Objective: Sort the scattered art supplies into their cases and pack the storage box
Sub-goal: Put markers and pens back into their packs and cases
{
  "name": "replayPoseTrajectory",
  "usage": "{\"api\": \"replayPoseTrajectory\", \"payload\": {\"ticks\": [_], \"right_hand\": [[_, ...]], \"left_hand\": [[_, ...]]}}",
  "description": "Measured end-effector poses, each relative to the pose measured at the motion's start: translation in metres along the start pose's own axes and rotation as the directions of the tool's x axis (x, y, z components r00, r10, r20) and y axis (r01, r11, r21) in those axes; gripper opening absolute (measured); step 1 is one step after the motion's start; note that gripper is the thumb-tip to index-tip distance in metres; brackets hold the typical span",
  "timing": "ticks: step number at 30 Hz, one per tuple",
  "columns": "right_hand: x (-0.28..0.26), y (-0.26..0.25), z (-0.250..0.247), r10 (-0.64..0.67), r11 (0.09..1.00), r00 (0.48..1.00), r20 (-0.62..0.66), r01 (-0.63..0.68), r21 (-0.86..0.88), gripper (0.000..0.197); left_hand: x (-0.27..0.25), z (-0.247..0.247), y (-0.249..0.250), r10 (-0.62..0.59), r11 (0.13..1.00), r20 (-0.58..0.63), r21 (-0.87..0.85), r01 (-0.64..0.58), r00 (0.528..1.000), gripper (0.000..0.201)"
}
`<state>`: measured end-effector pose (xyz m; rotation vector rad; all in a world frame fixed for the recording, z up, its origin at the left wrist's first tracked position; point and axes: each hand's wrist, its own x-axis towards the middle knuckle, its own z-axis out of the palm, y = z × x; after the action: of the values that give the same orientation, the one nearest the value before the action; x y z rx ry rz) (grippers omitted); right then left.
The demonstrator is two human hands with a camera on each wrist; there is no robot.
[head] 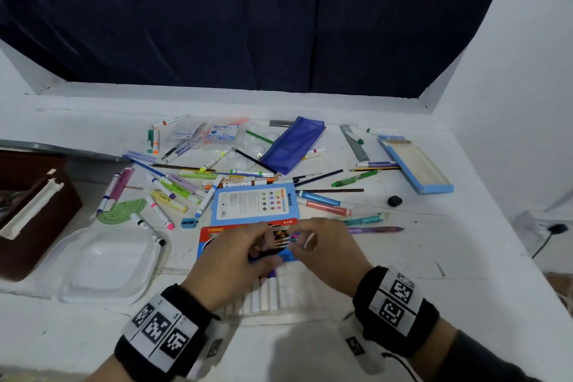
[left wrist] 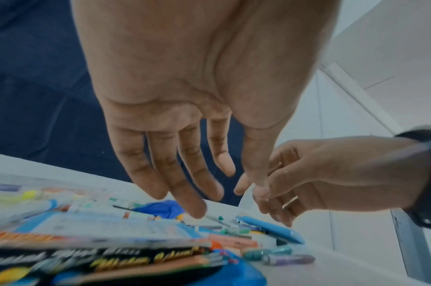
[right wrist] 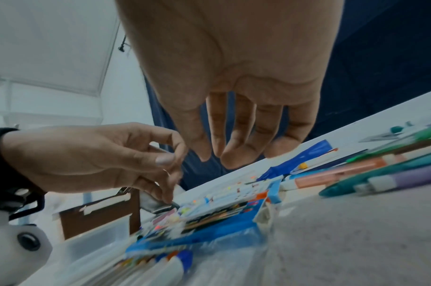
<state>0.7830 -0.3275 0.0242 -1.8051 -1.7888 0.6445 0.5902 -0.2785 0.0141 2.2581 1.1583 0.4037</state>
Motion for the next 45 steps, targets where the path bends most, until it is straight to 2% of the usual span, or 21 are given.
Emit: {"api": "replayPoseTrajectory", "payload": {"ticks": [4, 7, 13, 15, 18, 23, 25, 28, 32, 35, 37, 39, 43, 45], "right_hand": [[-0.001, 0.017, -0.018, 0.090, 0.995, 0.988, -0.126, -0.083, 0.059, 0.015], [0.003, 0.036, -0.030, 0.125, 0.991, 0.968, -0.219, -0.110, 0.080, 0.014], [0.041, 0.073, -0.064, 0.120, 0.992, 0.978, -0.172, -0.124, -0.016, 0.011], [0.066, 0.090, -0.078, 0.111, 0.988, 0.976, -0.186, -0.129, -0.090, 0.013], [0.111, 0.114, -0.099, 0.113, 0.974, 0.980, -0.165, -0.142, -0.176, 0.023], [0.190, 0.145, -0.114, 0.160, 0.902, 0.984, -0.072, -0.176, -0.394, 0.034], [0.216, 0.154, -0.113, 0.202, 0.888, 0.978, -0.055, -0.207, -0.410, 0.034], [0.242, 0.161, -0.109, 0.265, 0.838, 0.964, 0.004, -0.229, -0.495, 0.041], [0.260, 0.165, -0.101, 0.334, 0.780, 0.939, 0.077, -0.230, -0.582, 0.045], [0.267, 0.167, -0.096, 0.342, 0.748, 0.939, 0.040, -0.246, -0.617, 0.040], [0.267, 0.168, -0.096, 0.330, 0.736, 0.944, 0.003, -0.255, -0.628, 0.032], [0.267, 0.171, -0.097, 0.321, 0.745, 0.947, -0.024, -0.268, -0.611, 0.025], [0.262, 0.173, -0.105, 0.284, 0.797, 0.955, -0.089, -0.287, -0.532, 0.011], [0.255, 0.170, -0.109, 0.244, 0.853, 0.962, -0.123, -0.273, -0.444, 0.012]], "left_hand": [[0.019, -0.008, 0.017, 0.042, 0.995, -0.100, -0.084, -0.051, 0.994, 0.027], [0.039, -0.013, 0.021, 0.056, 0.994, -0.083, -0.092, -0.063, 0.995, 0.029], [0.102, -0.022, 0.011, 0.126, 0.990, -0.033, -0.050, -0.128, 0.991, 0.024], [0.133, -0.024, 0.002, 0.153, 0.988, 0.000, 0.012, -0.153, 0.988, 0.028], [0.181, -0.023, -0.009, 0.163, 0.975, 0.066, 0.145, -0.171, 0.984, 0.023], [0.236, -0.015, -0.020, 0.088, 0.918, 0.198, 0.364, -0.157, 0.976, 0.043], [0.250, -0.012, -0.023, 0.036, 0.884, 0.233, 0.447, -0.140, 0.972, 0.048], [0.262, -0.008, -0.028, -0.033, 0.821, 0.264, 0.557, -0.125, 0.964, 0.053], [0.269, -0.010, -0.033, -0.014, 0.803, 0.228, 0.583, -0.125, 0.974, 0.038], [0.269, -0.013, -0.036, -0.016, 0.807, 0.214, 0.579, -0.113, 0.977, 0.034], [0.268, -0.013, -0.038, -0.007, 0.807, 0.230, 0.576, -0.130, 0.973, 0.040], [0.267, -0.012, -0.040, 0.010, 0.817, 0.250, 0.556, -0.152, 0.968, 0.046], [0.264, -0.013, -0.037, 0.049, 0.804, 0.280, 0.558, -0.204, 0.959, 0.033], [0.260, -0.014, -0.035, 0.058, 0.818, 0.281, 0.536, -0.207, 0.958, 0.029]]}}
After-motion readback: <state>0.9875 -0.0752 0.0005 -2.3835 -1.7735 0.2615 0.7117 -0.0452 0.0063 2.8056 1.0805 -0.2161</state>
